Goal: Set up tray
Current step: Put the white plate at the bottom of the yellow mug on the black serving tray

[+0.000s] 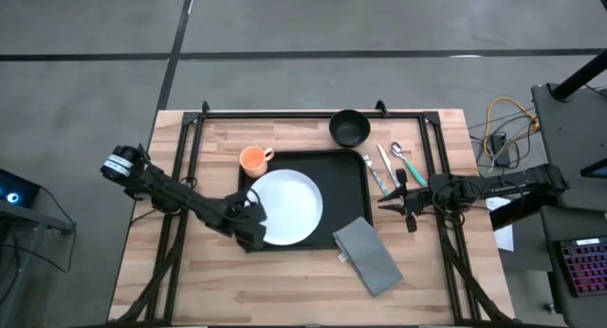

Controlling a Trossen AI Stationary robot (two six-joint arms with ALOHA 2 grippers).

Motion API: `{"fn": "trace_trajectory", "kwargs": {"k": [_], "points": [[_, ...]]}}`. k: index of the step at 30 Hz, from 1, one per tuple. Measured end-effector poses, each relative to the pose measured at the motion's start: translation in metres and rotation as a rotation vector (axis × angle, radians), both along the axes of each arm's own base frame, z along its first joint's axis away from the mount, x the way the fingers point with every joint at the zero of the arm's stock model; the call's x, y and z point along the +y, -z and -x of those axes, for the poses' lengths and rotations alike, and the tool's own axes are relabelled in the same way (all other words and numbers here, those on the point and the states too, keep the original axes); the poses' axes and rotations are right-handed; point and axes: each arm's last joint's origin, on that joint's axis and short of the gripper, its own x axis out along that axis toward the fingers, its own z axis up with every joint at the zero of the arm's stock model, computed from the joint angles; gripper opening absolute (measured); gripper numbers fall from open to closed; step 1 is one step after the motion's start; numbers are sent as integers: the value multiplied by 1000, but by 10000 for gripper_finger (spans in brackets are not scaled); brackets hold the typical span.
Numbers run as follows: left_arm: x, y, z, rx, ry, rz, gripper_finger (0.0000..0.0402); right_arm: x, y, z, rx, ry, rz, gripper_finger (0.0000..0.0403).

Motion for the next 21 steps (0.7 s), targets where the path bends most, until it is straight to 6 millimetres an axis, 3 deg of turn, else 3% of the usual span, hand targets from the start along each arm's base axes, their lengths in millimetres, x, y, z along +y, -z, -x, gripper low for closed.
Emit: {"fn": "trace_trajectory", "kwargs": {"k": [21], "points": [[2,-1,10,116,-52,24,109,0,0,0,0,0,0,68]]}}
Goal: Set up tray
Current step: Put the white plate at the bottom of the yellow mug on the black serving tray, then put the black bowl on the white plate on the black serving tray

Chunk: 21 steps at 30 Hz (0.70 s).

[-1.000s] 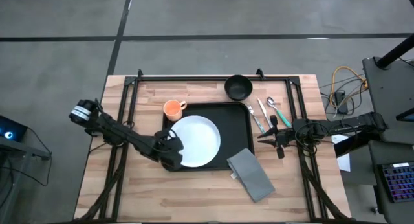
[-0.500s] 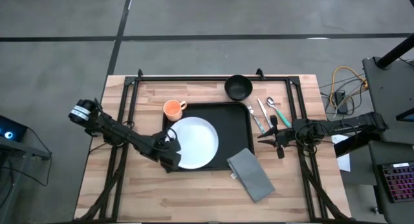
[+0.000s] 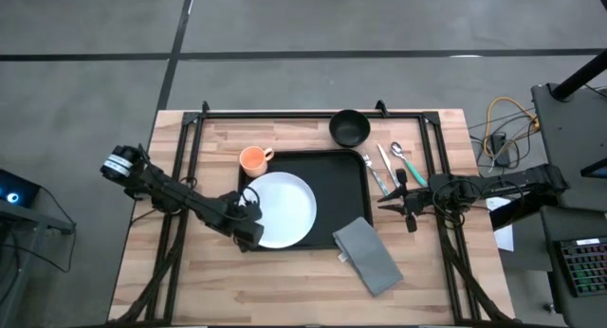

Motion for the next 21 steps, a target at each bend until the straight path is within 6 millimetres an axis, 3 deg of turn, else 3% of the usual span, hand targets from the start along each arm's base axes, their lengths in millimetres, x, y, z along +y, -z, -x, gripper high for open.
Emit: {"fn": "trace_trajectory", "kwargs": {"k": [8,21], "points": [[-5,-17,-12,-42,124,-5,109,0,0,0,0,0,0,68],[-14,-48,-38,-238,154,6,109,0,0,0,0,0,0,68]]}}
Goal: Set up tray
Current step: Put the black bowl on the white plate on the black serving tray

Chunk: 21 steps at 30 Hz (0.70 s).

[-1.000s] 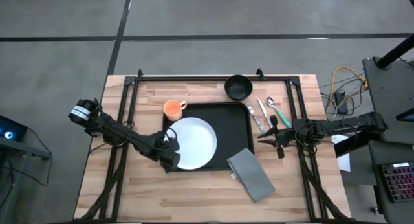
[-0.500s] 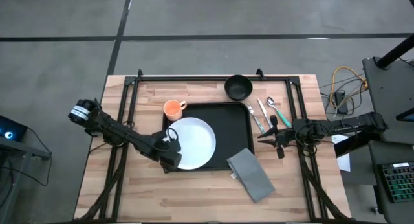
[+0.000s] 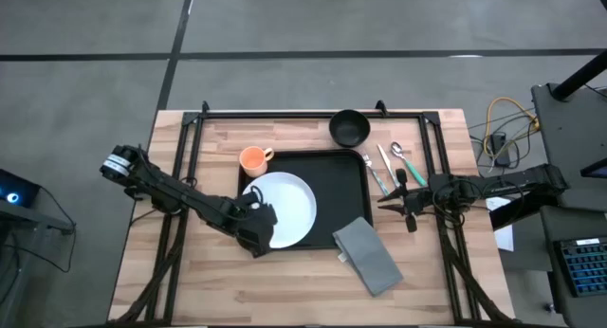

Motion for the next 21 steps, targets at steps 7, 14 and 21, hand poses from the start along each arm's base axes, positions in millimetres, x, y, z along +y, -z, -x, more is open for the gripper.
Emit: {"fn": "trace_trajectory", "kwargs": {"k": [7,14,21], "points": [[-1,18,-6,-160,215,-129,109,0,0,0,0,1,-1,68],[8,32,5,-231,301,-132,109,0,0,0,0,0,0,68],[31,5,22,-533,382,-81,109,0,0,0,0,0,0,68]]}}
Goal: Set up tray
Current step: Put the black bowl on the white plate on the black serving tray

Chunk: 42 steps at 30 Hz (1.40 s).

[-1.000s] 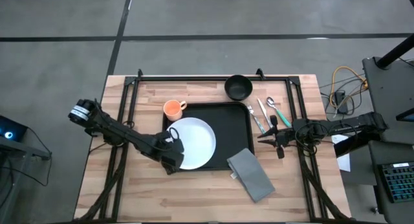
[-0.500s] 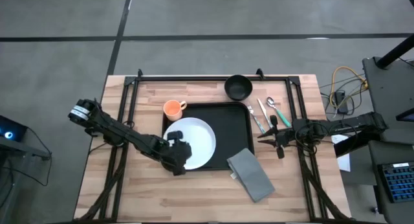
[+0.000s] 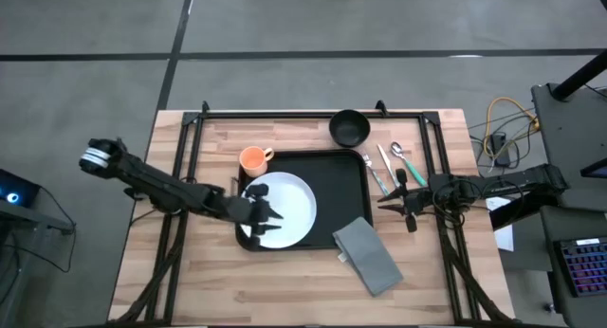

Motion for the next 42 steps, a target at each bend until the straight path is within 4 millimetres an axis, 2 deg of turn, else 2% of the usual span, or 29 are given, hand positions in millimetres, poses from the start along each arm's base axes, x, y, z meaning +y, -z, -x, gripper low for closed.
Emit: {"fn": "trace_trajectory", "kwargs": {"k": [3,11,20,24,34,42], "points": [[9,-7,13,-153,53,16,109,0,0,0,0,0,0,68],[34,-7,55,-324,-24,56,109,0,0,0,0,0,0,68],[44,19,99,-476,-25,94,109,0,0,0,1,0,0,68],[47,25,114,-589,-25,119,109,0,0,0,0,0,0,68],[49,13,133,-687,20,146,109,0,0,0,0,0,0,68],[49,14,146,-743,108,143,109,0,0,0,1,0,0,68]]}}
